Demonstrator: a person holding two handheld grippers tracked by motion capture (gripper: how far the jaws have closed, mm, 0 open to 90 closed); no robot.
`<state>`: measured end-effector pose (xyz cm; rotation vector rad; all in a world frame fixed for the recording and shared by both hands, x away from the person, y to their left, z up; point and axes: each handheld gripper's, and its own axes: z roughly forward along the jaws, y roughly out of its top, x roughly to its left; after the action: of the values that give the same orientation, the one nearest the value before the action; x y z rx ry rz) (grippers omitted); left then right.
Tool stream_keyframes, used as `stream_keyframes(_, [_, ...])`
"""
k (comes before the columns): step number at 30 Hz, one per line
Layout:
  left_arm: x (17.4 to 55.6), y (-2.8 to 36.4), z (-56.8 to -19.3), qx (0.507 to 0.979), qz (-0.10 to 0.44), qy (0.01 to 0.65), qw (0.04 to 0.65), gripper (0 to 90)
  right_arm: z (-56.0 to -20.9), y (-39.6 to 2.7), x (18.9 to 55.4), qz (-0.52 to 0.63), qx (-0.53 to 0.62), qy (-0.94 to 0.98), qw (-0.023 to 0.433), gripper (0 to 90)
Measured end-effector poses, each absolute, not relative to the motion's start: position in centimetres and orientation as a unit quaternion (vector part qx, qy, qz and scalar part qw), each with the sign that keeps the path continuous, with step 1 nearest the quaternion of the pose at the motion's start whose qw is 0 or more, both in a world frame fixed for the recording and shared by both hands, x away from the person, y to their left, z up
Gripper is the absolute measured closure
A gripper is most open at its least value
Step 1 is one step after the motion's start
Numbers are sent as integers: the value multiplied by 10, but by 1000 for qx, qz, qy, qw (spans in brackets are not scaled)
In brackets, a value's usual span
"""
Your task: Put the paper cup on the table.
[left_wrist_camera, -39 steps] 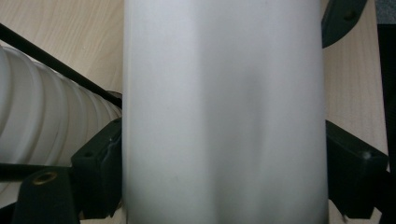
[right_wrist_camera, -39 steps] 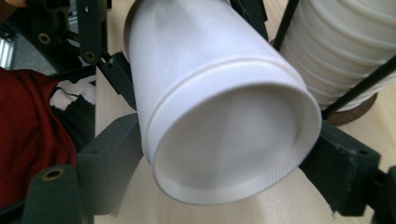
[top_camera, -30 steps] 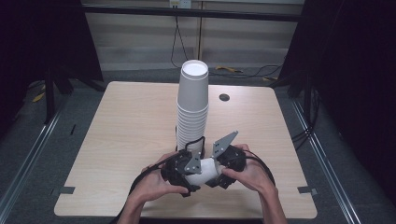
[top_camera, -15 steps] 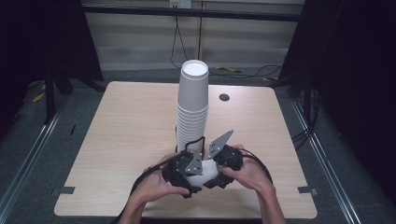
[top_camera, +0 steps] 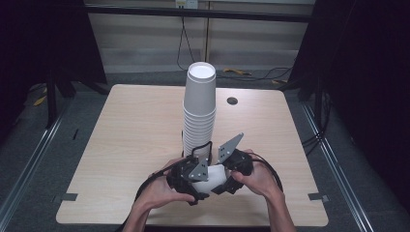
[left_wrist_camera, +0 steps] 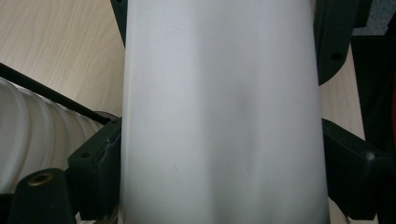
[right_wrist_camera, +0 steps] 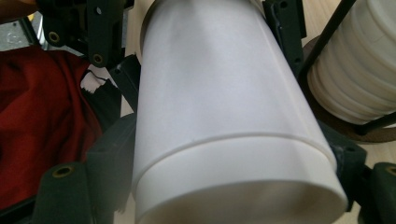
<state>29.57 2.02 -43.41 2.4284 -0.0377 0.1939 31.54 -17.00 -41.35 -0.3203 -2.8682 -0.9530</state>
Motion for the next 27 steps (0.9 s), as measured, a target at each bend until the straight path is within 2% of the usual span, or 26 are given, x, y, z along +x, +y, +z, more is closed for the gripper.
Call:
stream_keyframes(12, [298, 35, -431, 907, 59, -11, 417, 138, -412, -172, 313, -323, -105, -939, 54, 222])
stream_keyframes(27, [299, 46, -422, 879, 45, -1, 475, 147, -408, -174, 310, -338, -103, -934, 47, 222])
